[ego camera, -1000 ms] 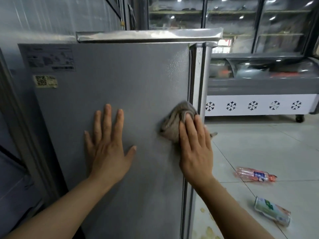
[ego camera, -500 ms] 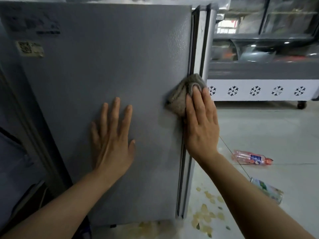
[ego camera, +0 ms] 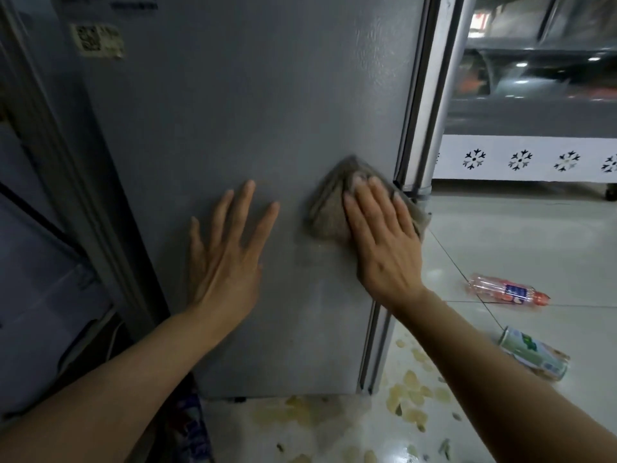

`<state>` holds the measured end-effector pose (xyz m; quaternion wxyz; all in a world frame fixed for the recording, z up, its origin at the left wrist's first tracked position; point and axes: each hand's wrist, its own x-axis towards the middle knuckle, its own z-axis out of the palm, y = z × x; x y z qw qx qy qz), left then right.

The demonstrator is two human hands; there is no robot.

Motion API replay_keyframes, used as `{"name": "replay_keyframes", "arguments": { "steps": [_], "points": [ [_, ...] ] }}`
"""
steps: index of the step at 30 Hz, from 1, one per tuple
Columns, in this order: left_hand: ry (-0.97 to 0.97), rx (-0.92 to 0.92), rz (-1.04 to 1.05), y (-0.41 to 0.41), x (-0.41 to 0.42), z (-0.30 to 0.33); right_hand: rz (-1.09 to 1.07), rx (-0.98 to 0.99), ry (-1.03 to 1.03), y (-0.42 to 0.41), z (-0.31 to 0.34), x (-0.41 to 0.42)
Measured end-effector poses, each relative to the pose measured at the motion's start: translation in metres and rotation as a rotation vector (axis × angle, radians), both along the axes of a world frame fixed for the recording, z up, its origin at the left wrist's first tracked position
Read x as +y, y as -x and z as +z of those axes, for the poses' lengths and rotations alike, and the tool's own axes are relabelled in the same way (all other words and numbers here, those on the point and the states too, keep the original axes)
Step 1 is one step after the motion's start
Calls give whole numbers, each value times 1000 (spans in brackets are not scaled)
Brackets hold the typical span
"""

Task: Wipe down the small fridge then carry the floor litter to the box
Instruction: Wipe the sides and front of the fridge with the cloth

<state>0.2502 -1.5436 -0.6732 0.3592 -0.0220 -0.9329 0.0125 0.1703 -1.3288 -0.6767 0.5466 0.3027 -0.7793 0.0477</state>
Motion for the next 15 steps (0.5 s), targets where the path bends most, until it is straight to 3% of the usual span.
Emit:
{"name": "replay_keyframes", "arguments": {
  "steps": [4, 10, 15],
  "points": [
    [-10, 15, -24, 5, -9, -5, -24, -19, 144, 6, 4, -28],
    [-33, -8, -68, 3, -12, -6, 16, -116, -298, -14, -71, -29],
    [-171, 17, -31, -21, -36, -4, 53, -129, -224, -21, -46, -45]
  ]
}}
